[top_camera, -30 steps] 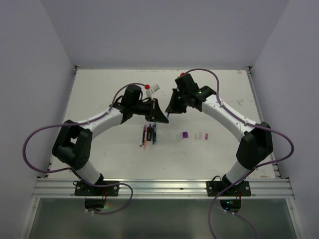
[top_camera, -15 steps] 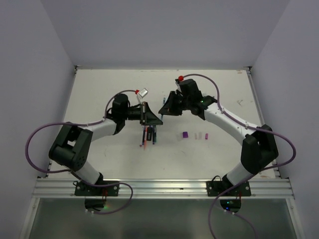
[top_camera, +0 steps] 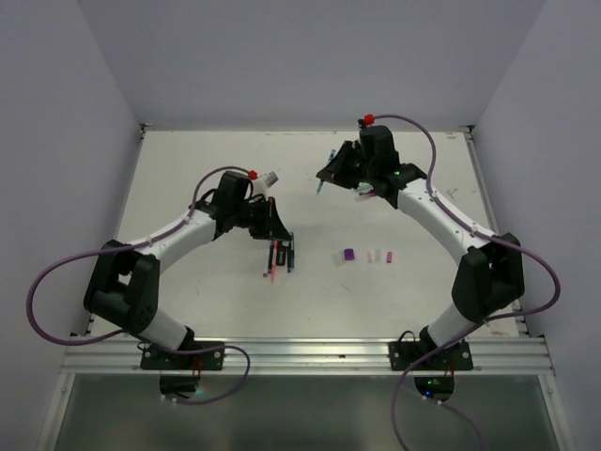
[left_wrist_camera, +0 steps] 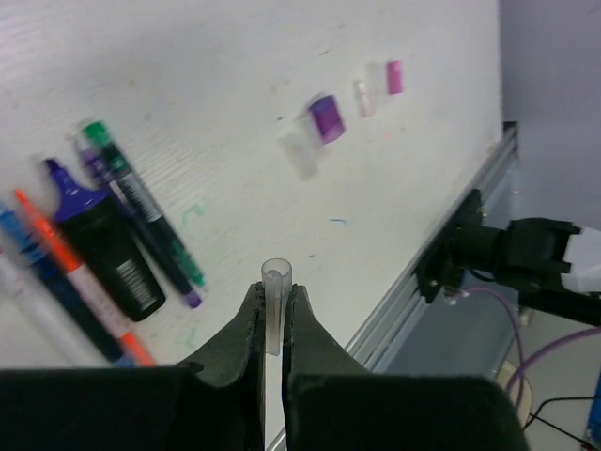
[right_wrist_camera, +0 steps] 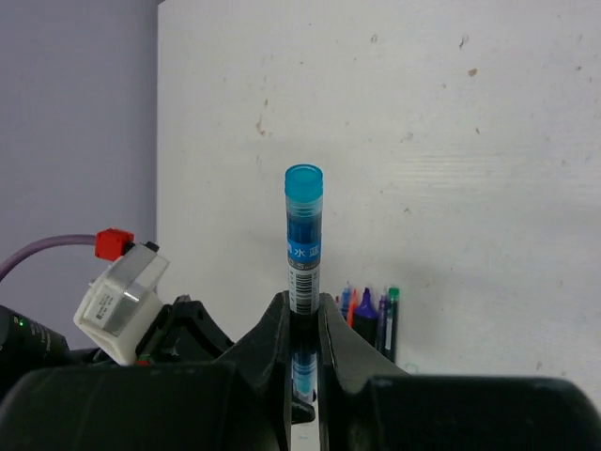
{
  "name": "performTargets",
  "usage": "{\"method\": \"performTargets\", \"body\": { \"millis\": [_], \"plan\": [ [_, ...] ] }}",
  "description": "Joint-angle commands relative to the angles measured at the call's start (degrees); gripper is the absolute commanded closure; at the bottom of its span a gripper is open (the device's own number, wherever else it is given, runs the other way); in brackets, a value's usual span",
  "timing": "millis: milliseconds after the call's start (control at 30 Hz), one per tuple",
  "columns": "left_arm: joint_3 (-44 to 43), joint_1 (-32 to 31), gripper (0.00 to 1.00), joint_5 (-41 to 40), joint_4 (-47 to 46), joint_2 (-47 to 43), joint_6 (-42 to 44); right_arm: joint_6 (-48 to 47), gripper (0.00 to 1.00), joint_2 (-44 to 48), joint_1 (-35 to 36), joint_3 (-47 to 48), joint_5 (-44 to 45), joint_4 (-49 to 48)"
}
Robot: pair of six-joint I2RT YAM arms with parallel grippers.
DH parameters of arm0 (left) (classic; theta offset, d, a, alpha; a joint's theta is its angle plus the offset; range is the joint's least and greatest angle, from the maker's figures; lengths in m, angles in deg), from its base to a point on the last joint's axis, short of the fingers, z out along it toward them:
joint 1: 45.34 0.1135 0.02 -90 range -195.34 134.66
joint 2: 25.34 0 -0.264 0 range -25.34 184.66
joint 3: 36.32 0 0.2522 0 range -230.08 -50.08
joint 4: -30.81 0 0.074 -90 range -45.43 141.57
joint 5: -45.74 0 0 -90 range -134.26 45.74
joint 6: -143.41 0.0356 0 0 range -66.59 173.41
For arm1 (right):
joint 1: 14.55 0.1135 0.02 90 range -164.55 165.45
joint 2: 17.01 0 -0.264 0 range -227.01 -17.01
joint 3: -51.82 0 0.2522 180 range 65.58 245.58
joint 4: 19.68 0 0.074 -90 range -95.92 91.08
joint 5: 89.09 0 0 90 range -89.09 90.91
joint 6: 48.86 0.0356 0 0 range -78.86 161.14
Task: Open the pen caps
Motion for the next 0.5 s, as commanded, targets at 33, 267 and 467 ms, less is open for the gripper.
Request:
{"method": "performTargets", "body": {
  "millis": [33,267,467],
  "plan": [
    [-1.22,0.28,1.00,-10.80,12.46,-4.20,7.18,-7.14,1.00,-7.44,1.40,11.34,1.02,11.38],
    [-4.03,1.33,1.00,-21.00,15.19,-8.24,8.33,-10.40,1.00,-16.00,3.94,12.53,-5.50,19.69],
    [-3.16,2.56,1.00,-19.69,13.69,-8.43,7.27,-11.19,1.00,-18.29,7.28,11.55,-6.56,20.30]
  ]
}}
